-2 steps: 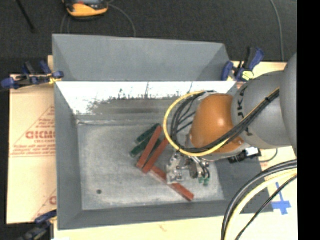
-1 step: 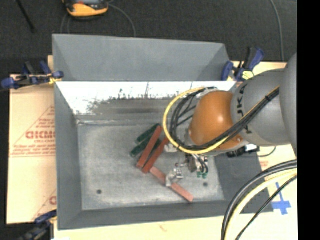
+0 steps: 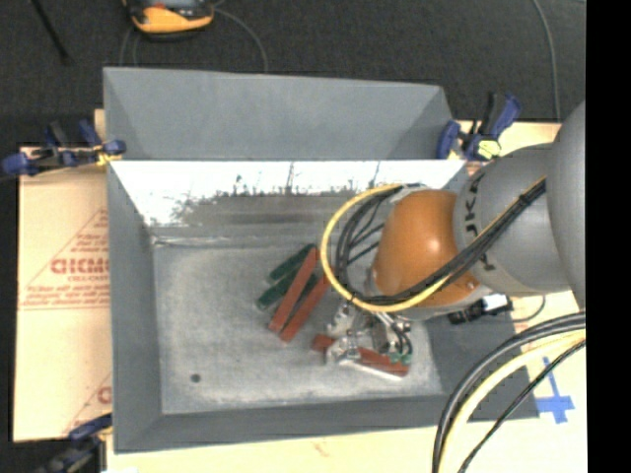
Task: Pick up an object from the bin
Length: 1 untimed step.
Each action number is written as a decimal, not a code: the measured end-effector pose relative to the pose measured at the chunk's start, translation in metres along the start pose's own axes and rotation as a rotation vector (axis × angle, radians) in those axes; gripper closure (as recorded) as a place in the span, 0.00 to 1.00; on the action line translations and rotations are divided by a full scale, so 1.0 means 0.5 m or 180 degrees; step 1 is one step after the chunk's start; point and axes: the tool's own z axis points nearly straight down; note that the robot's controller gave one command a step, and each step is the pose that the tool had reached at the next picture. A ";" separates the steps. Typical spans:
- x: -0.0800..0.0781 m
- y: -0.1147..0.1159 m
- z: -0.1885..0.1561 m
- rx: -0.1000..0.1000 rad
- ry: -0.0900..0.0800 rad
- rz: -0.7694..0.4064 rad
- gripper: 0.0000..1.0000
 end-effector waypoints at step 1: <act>0.000 0.000 0.000 0.0000 0.0000 0.0000 1.00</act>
Offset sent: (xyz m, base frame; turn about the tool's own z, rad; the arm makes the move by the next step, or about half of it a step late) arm 0.0033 0.0101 0.1168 0.0028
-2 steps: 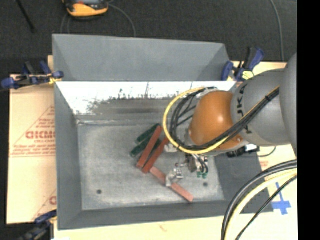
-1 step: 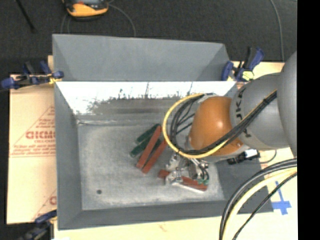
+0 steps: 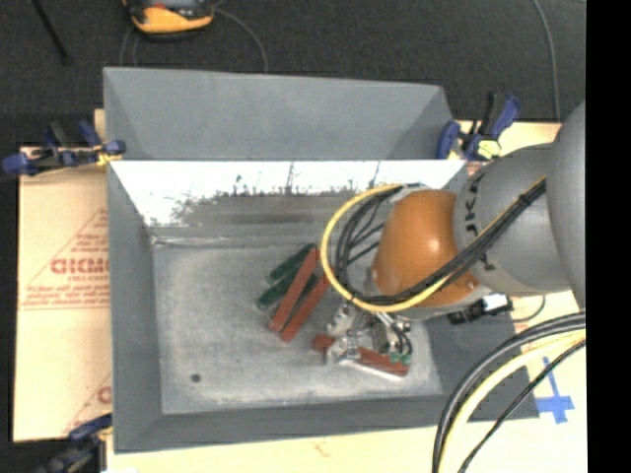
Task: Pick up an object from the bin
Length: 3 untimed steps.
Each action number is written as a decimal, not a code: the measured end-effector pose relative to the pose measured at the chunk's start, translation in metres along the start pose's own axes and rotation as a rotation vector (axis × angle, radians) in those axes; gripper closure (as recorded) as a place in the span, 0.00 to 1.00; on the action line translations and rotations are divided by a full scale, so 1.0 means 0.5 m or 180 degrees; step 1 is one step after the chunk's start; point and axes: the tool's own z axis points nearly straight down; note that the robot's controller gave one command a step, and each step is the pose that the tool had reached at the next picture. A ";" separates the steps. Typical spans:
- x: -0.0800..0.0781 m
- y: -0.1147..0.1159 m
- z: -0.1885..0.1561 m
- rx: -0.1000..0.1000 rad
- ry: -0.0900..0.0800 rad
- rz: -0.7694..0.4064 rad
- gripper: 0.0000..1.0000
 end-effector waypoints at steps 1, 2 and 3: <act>-0.010 0.022 -0.234 0.0010 0.0023 -0.0011 1.00; -0.009 0.022 -0.234 0.0010 0.0024 -0.0011 1.00; -0.004 0.013 -0.308 0.0019 0.0039 -0.0236 1.00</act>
Offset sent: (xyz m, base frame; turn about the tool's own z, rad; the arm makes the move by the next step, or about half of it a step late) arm 0.0000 0.0000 0.0000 0.0000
